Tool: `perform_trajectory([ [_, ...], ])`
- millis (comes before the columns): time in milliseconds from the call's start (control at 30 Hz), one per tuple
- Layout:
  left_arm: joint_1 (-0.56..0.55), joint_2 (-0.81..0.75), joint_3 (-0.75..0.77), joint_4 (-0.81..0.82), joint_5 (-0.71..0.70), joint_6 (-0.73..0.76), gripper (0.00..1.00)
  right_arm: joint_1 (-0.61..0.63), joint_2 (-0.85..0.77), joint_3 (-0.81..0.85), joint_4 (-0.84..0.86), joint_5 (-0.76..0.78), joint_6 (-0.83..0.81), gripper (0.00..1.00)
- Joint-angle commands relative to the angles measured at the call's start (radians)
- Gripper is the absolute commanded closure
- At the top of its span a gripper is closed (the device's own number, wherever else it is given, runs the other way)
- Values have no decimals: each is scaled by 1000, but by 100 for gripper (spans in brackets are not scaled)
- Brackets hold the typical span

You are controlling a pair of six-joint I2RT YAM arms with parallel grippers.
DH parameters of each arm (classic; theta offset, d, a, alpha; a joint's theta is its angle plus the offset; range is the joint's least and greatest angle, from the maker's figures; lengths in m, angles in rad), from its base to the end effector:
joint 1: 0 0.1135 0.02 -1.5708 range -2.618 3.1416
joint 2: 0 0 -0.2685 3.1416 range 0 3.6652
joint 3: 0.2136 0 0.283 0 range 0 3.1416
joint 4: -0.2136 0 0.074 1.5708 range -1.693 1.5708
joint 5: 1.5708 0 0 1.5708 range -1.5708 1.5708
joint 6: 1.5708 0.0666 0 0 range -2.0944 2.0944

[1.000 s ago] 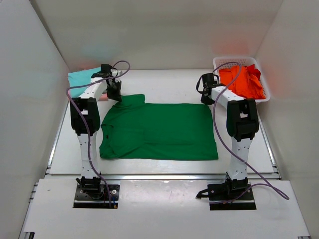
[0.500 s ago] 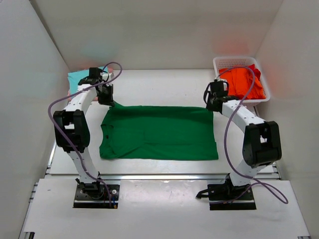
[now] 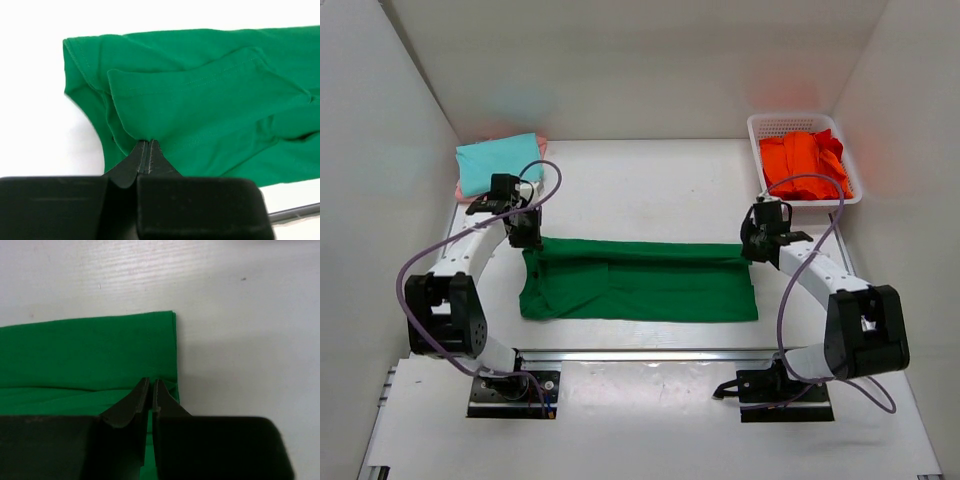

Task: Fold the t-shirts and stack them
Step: Fold the other side of the tshirt into a rectangle, then rotate the tshirt 90 degrees

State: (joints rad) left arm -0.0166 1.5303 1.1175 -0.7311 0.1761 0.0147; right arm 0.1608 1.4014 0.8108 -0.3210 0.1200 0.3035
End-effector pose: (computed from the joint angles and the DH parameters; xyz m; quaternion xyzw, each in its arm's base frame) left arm 0.3441 -0.0174 0.1987 0.0339 0.9731 -0.0861 0.2109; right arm 0.3208 0.0440 0.1632 0.0867 0.9407 0.0191 0.3275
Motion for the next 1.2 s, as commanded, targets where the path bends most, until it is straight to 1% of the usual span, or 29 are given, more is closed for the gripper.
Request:
perform_trajectory([
  [0,9,-90,-47,25,-23,19,100,5,-76,-48,42,-3,8,100],
  [100,4,-116,-88,19,-35,30,100,13,-116,-96,49,-5,28,100],
  [267,-3,-151,-131,21,-41,30,100,6,-128,-133,51,-8,26,100],
  [500,-3,-159,-168,6,-85,22,100,16,-156,-174,28,-28,42,100],
  [533,-3,-163,-165,-7,-95,13,93,14,-165,-174,22,-32,52,100],
  [567,-6,-167,-162,-20,-104,1,72,5,-171,-173,-10,-33,66,89],
  [600,-6,-174,-166,-31,-112,-5,59,8,-185,-174,-41,-33,97,80],
  [633,-9,-185,-160,-33,-130,-34,53,16,-206,-177,-52,-33,115,48],
  [700,-23,-244,-163,-30,-144,-56,50,41,-252,-199,-41,-2,141,47],
  [733,-28,-289,-173,-22,-154,-71,45,57,-284,-212,-43,12,137,47],
  [767,-31,-311,-177,8,-165,-84,44,59,-303,-206,-27,18,132,52],
  [800,-32,-349,-185,19,-167,-96,46,48,-308,-203,-20,1,120,55],
  [833,-36,-378,-194,47,-150,-119,48,48,-302,-187,-13,-15,97,68],
  [900,-78,-387,-208,74,-119,-151,59,49,-265,-139,6,-29,65,87],
  [933,-95,-381,-211,82,-112,-174,64,60,-236,-128,20,-34,48,92],
  [967,-126,-372,-220,100,-112,-183,65,66,-204,-108,28,-40,33,100],
  [1000,-153,-340,-228,116,-124,-203,66,66,-185,-92,49,-69,20,100],
  [1100,-184,-241,-254,153,-139,-255,67,74,-75,-41,83,-108,-10,100],
  [1167,-189,-176,-251,174,-162,-318,71,72,-24,-25,97,-140,-12,100],
])
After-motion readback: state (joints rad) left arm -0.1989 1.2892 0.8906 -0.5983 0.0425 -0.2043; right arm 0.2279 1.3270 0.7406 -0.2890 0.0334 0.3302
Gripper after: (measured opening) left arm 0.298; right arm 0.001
